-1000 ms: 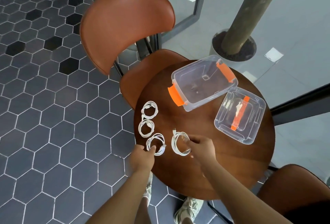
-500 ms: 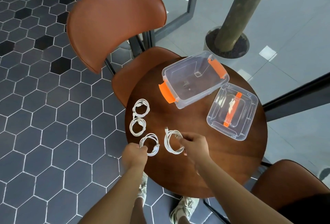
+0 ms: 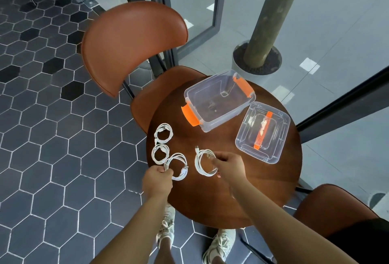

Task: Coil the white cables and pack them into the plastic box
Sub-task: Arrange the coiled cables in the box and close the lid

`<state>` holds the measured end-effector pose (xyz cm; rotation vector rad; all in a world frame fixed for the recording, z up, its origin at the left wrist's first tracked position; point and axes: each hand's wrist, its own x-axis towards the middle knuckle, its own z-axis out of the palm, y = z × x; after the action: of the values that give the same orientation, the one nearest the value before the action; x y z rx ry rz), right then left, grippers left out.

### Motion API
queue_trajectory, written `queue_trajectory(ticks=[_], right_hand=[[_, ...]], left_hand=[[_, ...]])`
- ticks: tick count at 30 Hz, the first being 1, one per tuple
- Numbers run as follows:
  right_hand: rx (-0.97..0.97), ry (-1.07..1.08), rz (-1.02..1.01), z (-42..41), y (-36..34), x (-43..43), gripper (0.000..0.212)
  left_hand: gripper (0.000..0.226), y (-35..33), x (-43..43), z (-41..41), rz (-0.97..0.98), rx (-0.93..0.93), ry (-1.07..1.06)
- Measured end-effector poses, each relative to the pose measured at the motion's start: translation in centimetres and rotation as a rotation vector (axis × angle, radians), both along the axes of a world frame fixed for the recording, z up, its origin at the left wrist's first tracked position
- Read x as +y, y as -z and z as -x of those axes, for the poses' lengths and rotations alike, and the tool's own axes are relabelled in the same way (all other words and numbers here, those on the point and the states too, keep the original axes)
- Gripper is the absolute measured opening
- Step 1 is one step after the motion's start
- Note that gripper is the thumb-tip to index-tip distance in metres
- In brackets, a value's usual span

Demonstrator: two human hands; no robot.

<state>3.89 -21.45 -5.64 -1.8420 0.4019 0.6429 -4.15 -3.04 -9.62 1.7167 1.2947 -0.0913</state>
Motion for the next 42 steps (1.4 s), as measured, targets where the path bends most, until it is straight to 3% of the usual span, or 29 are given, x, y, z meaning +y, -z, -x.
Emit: queue_trajectory(ticks=[19,27,33,37,42], right_hand=[[-0.202,0.048,0.035,-4.0,-8.2,-7.0,0.011],[-0.232,0.074,0.063,-7.7,-9.4,-7.8,0.01],[-0.267,0.102,0.123,-12.5,-9.9,-5.4,0.03],[-0.281,0.103,0.213,-16.9,-9.3,-3.0,0.021],[-0.307,-0.066,0.447,-22.1,-7.6,-0.5,0.023]], left_hand=[[0.019,-12.2,-4.5,-6.6,-0.025,-0.222,0.035],[0.009,-13.6,-4.5,-11.0,-0.043,-0.222,0.136],[0.016,-13.0,-1.7,-16.8,-0.18,-0.138,0.371],[0.007,-12.2,-0.1,-20.8,-0.381,-0.082,0.593],[0.01,-10.4,0.1,-24.9,-0.612,-0.118,0.95]])
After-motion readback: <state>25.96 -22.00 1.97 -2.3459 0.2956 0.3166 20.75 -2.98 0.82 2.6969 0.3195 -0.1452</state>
